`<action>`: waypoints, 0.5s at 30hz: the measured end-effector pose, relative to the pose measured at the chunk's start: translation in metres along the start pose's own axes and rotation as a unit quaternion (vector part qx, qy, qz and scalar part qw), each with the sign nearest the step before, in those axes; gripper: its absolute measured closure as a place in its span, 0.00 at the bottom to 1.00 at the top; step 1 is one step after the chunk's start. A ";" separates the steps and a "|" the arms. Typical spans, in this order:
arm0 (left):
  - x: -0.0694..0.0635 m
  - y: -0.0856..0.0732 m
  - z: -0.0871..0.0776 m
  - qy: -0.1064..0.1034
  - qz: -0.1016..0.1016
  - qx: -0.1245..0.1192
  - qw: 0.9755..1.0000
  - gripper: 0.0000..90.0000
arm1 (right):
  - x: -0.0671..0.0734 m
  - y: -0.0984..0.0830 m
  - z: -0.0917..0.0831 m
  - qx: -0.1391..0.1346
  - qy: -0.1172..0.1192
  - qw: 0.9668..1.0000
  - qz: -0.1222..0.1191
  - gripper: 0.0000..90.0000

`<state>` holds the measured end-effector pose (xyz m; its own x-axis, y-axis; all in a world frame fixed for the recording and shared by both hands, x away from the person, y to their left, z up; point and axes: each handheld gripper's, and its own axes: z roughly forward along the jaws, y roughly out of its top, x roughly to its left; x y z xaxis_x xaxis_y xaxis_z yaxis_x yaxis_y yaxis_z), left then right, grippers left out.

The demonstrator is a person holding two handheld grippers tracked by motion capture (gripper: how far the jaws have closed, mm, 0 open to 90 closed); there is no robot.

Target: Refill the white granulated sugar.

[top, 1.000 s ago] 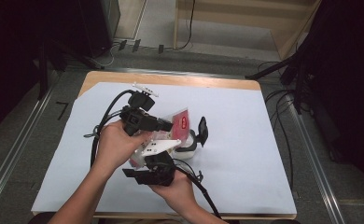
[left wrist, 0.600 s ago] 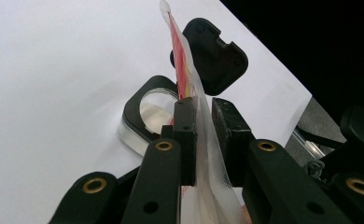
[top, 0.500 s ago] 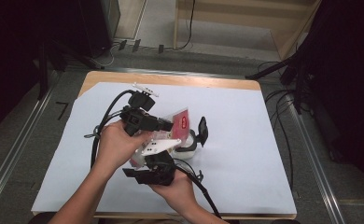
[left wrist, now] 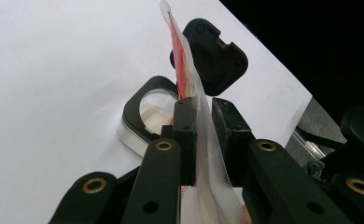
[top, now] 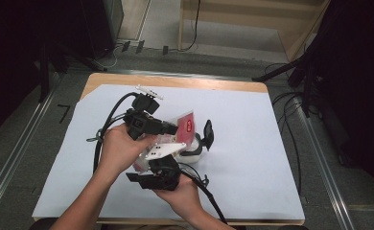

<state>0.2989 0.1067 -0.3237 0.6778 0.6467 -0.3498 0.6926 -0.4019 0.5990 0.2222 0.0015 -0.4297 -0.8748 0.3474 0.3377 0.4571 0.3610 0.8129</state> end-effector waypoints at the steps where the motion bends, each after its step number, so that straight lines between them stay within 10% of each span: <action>1: 0.000 0.000 0.000 0.000 0.000 0.000 1.000 0.90 | 0.000 0.000 0.000 0.000 0.000 1.000 0.000 0.71; 15: -0.001 -0.001 0.000 -0.001 0.003 0.001 1.000 0.91 | 0.002 -0.001 0.001 -0.001 -0.008 1.000 -0.005 0.71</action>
<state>0.2976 0.1067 -0.3234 0.6821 0.6430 -0.3482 0.6892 -0.4062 0.6000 0.2204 0.0024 -0.4302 -0.8772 0.3567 0.3215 0.4471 0.3624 0.8178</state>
